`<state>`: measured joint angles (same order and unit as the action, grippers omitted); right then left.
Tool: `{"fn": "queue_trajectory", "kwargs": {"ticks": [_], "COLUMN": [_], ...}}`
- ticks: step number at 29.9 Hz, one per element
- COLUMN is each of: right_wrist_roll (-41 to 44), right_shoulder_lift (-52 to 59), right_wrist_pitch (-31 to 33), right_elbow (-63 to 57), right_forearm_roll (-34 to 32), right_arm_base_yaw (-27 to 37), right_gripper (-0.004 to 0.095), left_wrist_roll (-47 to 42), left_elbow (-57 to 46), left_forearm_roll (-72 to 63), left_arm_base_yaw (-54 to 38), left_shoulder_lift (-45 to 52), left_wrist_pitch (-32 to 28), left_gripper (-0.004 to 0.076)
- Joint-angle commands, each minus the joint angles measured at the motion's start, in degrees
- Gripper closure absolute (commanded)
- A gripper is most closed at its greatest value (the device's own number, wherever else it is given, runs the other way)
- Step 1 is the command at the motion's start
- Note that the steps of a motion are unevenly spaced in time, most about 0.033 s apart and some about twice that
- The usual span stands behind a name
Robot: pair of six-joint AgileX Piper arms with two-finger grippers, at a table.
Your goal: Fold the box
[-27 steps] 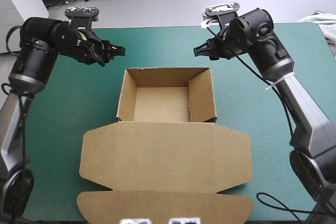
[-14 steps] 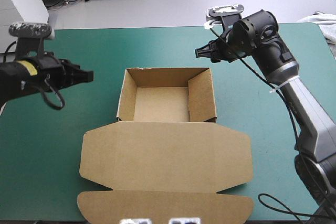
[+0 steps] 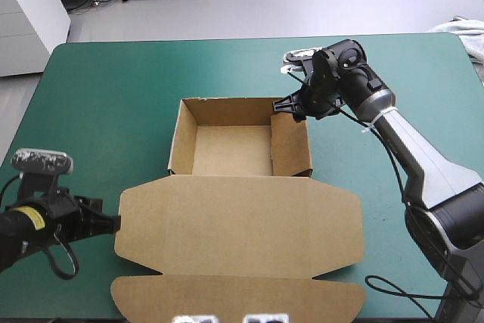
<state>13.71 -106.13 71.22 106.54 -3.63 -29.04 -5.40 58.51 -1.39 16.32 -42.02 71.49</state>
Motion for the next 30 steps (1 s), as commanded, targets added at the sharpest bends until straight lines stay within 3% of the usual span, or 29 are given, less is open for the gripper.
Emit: {"fn": "queue_trajectory", "kwargs": {"ticks": [1,9,16,19,24,28,30], "right_wrist_roll": [-0.22,-0.1,-0.02,-0.02,-0.02,-0.89,-1.1], "right_shoulder_lift": [0.73,-3.47,-6.1,-6.63,-6.71,-6.17,-5.33], "right_wrist_pitch": [0.6,0.6,0.6,0.6,0.6,0.6,0.6], "right_elbow": [1.28,1.14,1.14,1.14,1.14,1.14,1.27], "right_forearm_roll": [-0.45,0.22,3.05,4.19,4.96,3.98,-0.16], "right_arm_base_yaw": [0.25,0.25,0.25,0.25,0.25,0.25,0.25], "right_gripper": [0.0439,0.0439,0.0459,0.0581,0.093,0.0927,0.0927], "left_wrist_roll": [-0.54,-0.54,-0.33,0.46,1.6,1.6,1.6], "left_elbow": [-4.76,-15.96,-19.64,-20.07,-20.07,-20.07,-20.07], "left_forearm_roll": [-0.02,-0.02,-0.02,-0.02,0.35,0.8,1.39], "left_arm_base_yaw": [0.18,0.18,0.18,0.18,0.18,0.18,0.18], "left_shoulder_lift": [5.07,16.01,20.29,20.37,20.37,20.37,20.37], "left_wrist_pitch": [1.09,-0.3,0.29,0.33,0.23,0.23,0.23], "left_gripper": [0.0652,0.0652,0.0652,0.0652,0.0652,0.0652,0.0652]}}
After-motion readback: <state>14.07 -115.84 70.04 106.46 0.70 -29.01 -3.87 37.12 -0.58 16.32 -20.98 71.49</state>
